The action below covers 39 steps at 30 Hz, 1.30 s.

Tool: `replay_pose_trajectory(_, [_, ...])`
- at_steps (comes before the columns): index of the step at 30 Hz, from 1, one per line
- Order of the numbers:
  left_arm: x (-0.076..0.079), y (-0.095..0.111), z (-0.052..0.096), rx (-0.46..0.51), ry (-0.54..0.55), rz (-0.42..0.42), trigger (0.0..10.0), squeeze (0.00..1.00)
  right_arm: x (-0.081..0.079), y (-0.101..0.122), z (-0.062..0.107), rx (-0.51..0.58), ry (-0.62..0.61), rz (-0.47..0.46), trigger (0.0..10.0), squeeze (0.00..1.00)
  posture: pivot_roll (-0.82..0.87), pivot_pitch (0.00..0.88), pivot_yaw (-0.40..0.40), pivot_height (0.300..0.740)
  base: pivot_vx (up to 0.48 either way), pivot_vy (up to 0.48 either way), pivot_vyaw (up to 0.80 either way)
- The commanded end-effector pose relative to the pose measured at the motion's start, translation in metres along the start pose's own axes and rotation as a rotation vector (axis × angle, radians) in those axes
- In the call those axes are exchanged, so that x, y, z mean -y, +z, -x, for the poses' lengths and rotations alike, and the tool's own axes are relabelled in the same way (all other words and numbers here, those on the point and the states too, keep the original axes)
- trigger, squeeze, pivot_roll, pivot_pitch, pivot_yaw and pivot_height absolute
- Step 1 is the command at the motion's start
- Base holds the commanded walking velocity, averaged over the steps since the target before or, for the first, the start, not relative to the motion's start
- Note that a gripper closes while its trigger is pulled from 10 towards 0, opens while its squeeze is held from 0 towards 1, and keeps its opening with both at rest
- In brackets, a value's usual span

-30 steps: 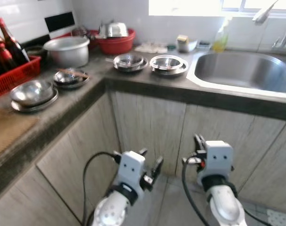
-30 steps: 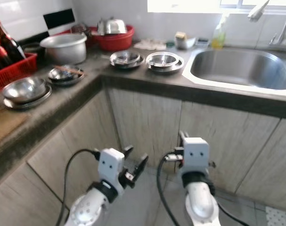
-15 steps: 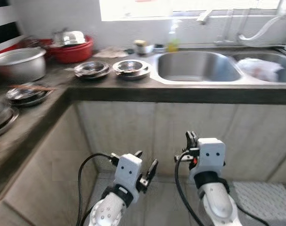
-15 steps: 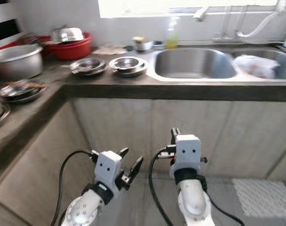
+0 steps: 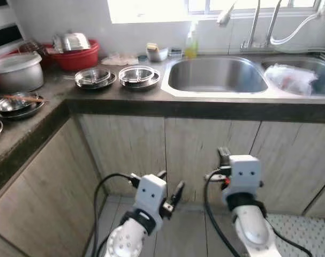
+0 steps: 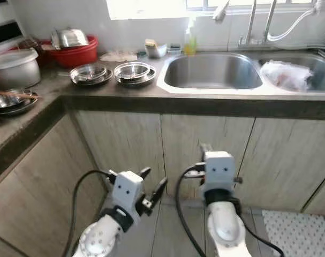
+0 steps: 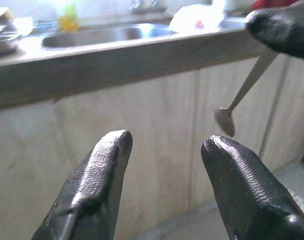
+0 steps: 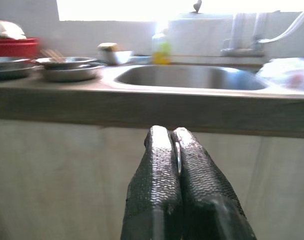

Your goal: Kitchen organization

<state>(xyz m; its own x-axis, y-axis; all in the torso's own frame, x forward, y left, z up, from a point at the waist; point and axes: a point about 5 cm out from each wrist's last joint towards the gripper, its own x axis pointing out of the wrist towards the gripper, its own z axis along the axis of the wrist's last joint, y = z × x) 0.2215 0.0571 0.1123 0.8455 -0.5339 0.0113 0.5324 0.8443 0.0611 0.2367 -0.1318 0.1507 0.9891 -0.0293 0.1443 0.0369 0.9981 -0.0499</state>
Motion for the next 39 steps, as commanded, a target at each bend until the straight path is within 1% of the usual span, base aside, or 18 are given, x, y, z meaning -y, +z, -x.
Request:
replay_pose_trajectory(1, [-0.005,0.0,0.002,-0.003,0.018,-0.02,10.0,0.0,-0.005,0.006,-0.002,0.028,0.021,-0.017,10.0,0.0,0.0,0.0,0.018,0.74,0.3,-0.371,0.0])
replay_pose_trajectory(7, [-0.008,0.001,0.001,-0.002,0.027,-0.016,10.0,0.0,-0.004,0.01,-0.006,0.043,0.024,-0.026,10.0,0.0,0.0,0.0,0.016,0.74,0.351,-0.319,0.0])
replay_pose_trajectory(8, [-0.01,0.001,-0.001,-0.015,0.045,-0.031,10.0,0.0,-0.003,0.011,-0.008,0.048,0.025,-0.027,10.0,0.0,0.0,0.0,0.016,0.74,0.259,0.0,0.0])
replay_pose_trajectory(10, [-0.014,0.002,-0.002,-0.016,0.071,-0.029,10.0,0.0,-0.002,0.014,-0.01,0.057,0.027,-0.029,10.0,0.0,0.0,0.0,0.016,0.74,0.0,0.0,0.0])
replay_pose_trajectory(16, [-0.021,0.015,-0.007,0.043,0.112,-0.04,10.0,0.0,-0.002,0.029,-0.017,0.117,0.053,-0.054,10.0,0.0,0.0,0.0,0.015,0.74,0.0,0.0,0.0])
replay_pose_trajectory(18, [-0.027,0.026,-0.012,0.086,0.133,-0.054,10.0,0.0,-0.002,0.047,-0.024,0.196,0.064,-0.064,10.0,0.0,0.0,0.0,0.013,0.74,0.129,0.0,0.0])
replay_pose_trajectory(21, [-0.028,0.029,-0.013,0.096,0.141,-0.056,10.0,0.0,-0.001,0.053,-0.026,0.221,0.064,-0.074,10.0,0.0,0.0,0.0,0.016,0.74,0.267,0.0,0.0])
replay_pose_trajectory(25, [-0.033,0.039,-0.017,0.127,0.153,-0.063,10.0,0.0,0.005,0.089,-0.036,0.372,0.048,-0.093,10.0,0.0,0.0,0.0,0.017,0.74,0.32,0.0,0.0])
replay_pose_trajectory(27, [-0.033,0.039,-0.018,0.13,0.15,-0.066,10.0,0.0,0.007,0.102,-0.04,0.424,0.043,-0.096,10.0,0.0,0.0,0.0,0.017,0.74,0.338,0.0,0.0])
replay_pose_trajectory(28, [-0.033,0.039,-0.018,0.13,0.15,-0.066,10.0,0.0,0.007,0.102,-0.04,0.424,0.043,-0.096,10.0,0.0,0.0,0.0,0.017,0.74,0.341,0.0,0.0])
replay_pose_trajectory(29, [-0.033,0.041,-0.019,0.137,0.148,-0.078,10.0,0.0,0.01,0.113,-0.043,0.462,0.041,-0.092,10.0,0.0,0.0,0.0,0.019,0.74,0.364,0.0,0.0])
replay_pose_trajectory(34, [-0.04,0.045,-0.021,0.149,0.169,-0.09,10.0,0.0,0.013,0.12,-0.046,0.495,0.043,-0.077,10.0,0.0,0.0,0.0,0.012,0.74,0.457,0.0,0.0])
replay_pose_trajectory(39, [-0.04,0.045,-0.021,0.148,0.167,-0.094,10.0,0.0,0.012,0.119,-0.048,0.491,0.057,-0.076,10.0,0.0,0.0,0.0,0.012,0.74,0.48,0.0,0.0])
